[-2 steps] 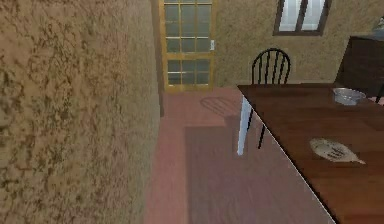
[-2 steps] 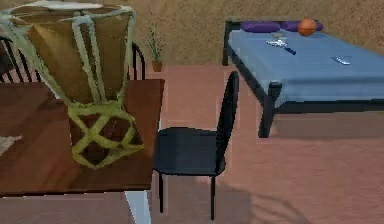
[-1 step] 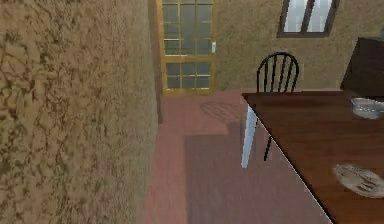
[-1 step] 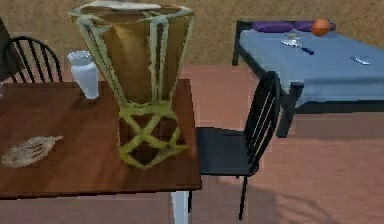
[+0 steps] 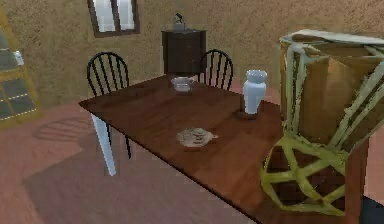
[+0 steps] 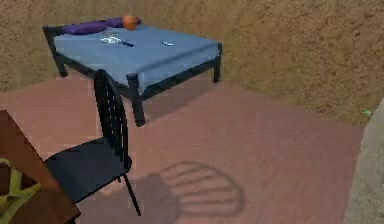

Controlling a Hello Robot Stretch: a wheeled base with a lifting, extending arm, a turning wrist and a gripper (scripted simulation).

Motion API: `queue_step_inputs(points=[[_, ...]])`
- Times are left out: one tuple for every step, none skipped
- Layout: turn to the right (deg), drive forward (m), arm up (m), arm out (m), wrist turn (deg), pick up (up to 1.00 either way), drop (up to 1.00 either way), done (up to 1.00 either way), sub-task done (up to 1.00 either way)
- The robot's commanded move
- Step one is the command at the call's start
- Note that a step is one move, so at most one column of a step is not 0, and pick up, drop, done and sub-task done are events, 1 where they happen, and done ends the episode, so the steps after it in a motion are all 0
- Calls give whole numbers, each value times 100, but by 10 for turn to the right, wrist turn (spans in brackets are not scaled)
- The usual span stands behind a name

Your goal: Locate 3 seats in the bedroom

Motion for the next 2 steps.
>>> queue_step_inputs(points=[[390, 0, 0, 0, 0, 0, 0, 0, 0], [0, 5, 0, 0, 0, 0, 0, 0, 0]])
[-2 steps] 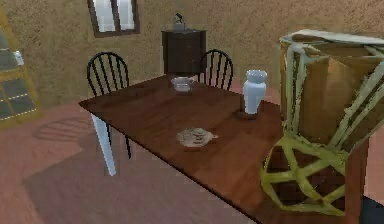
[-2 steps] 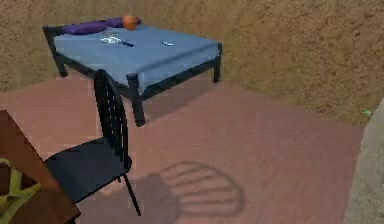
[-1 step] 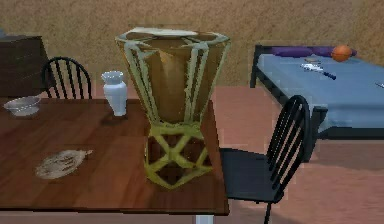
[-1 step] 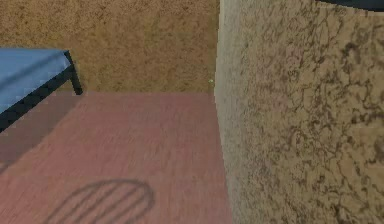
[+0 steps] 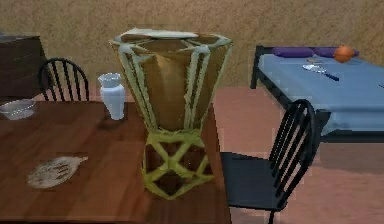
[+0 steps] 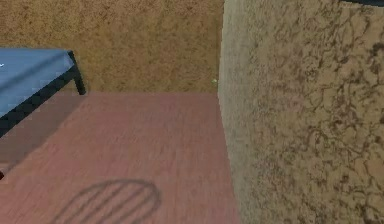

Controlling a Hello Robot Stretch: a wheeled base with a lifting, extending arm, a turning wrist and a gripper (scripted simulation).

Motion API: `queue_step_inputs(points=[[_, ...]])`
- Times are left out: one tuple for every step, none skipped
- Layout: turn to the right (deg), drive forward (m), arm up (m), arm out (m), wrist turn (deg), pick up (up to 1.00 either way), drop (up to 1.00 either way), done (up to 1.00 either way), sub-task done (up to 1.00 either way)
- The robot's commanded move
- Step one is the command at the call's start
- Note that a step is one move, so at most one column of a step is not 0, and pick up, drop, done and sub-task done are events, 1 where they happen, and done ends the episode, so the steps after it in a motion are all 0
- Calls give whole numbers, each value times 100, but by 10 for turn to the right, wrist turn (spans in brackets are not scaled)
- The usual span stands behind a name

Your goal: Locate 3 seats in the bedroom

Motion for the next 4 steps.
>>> queue_step_inputs(points=[[-450, 0, 0, 0, 0, 0, 0, 0, 0], [-330, 0, 0, 0, 0, 0, 0, 0, 0], [0, 100, 0, 0, 0, 0, 0, 0, 0], [-30, 0, 0, 0, 0, 0, 0, 0, 0]])
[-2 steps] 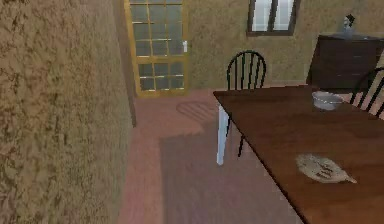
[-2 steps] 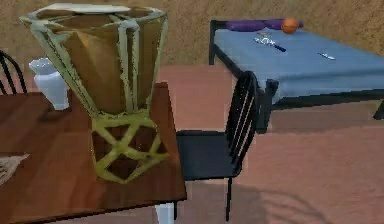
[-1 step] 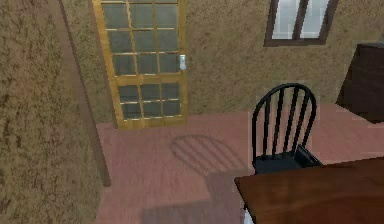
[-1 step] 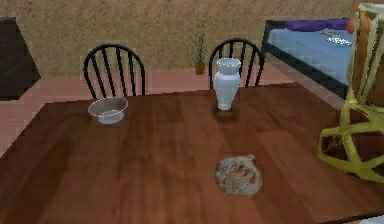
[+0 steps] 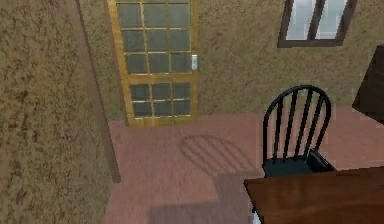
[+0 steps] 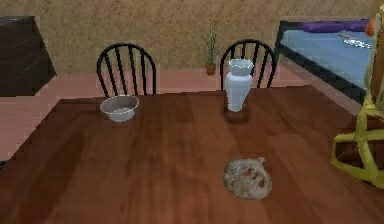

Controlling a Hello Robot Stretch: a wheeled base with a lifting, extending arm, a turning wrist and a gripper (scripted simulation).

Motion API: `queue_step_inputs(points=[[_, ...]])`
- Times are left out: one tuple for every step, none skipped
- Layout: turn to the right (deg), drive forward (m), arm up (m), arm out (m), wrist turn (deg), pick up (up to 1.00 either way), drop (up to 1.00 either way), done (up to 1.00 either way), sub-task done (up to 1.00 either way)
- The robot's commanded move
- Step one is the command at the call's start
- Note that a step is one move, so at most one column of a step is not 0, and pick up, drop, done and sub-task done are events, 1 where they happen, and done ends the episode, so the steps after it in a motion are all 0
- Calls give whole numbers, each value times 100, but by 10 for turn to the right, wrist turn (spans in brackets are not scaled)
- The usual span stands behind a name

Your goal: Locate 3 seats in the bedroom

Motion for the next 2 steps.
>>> queue_step_inputs(points=[[0, 65, 0, 0, 0, 0, 0, 0, 0], [210, 0, 0, 0, 0, 0, 0, 0, 0]])
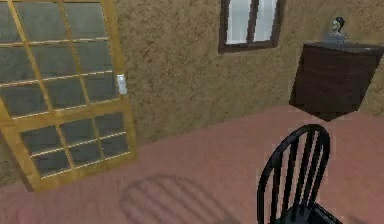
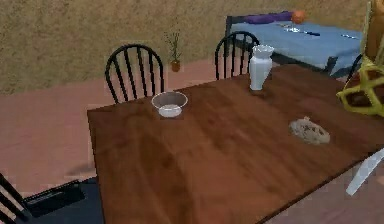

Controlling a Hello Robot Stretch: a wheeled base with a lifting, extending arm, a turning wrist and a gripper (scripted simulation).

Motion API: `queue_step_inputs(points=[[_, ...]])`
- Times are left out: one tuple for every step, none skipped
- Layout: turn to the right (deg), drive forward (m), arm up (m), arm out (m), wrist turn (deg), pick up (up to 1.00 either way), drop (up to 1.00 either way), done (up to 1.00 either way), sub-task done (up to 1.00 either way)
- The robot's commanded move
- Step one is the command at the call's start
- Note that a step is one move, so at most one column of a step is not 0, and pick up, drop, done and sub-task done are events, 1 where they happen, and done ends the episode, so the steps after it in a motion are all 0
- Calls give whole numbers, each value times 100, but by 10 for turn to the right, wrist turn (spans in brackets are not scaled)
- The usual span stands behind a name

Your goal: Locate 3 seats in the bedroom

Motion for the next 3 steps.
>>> queue_step_inputs(points=[[0, 95, 0, 0, 0, 0, 0, 0, 0], [450, 0, 0, 0, 0, 0, 0, 0, 0], [180, 0, 0, 0, 0, 0, 0, 0, 0]])
